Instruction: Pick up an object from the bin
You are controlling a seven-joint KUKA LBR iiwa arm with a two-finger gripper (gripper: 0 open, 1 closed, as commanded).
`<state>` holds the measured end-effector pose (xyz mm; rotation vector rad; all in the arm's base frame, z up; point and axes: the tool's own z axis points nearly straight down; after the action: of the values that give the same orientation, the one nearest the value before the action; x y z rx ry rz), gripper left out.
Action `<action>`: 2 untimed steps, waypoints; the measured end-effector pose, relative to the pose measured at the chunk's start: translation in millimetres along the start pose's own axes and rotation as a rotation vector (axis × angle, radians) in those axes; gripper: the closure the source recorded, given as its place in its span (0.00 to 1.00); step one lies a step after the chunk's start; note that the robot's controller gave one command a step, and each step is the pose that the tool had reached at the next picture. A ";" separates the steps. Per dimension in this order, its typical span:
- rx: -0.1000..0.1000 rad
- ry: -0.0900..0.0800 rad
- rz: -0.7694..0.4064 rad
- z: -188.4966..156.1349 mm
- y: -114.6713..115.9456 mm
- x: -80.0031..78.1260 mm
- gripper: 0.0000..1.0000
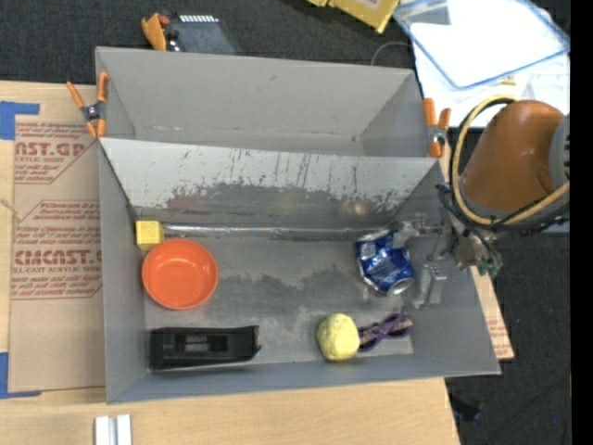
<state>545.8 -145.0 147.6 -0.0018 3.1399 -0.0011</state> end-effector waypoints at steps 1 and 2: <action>0.000 0.000 0.000 0.0 0.0 0.0 0.00; 0.003 -0.009 -0.066 44.1 0.9 -32.2 0.00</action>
Offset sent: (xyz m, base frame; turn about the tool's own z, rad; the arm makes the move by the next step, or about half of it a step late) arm 0.0414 0.0024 -0.0665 -0.0928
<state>578.0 -144.2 103.5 -0.1048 3.1293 -0.0054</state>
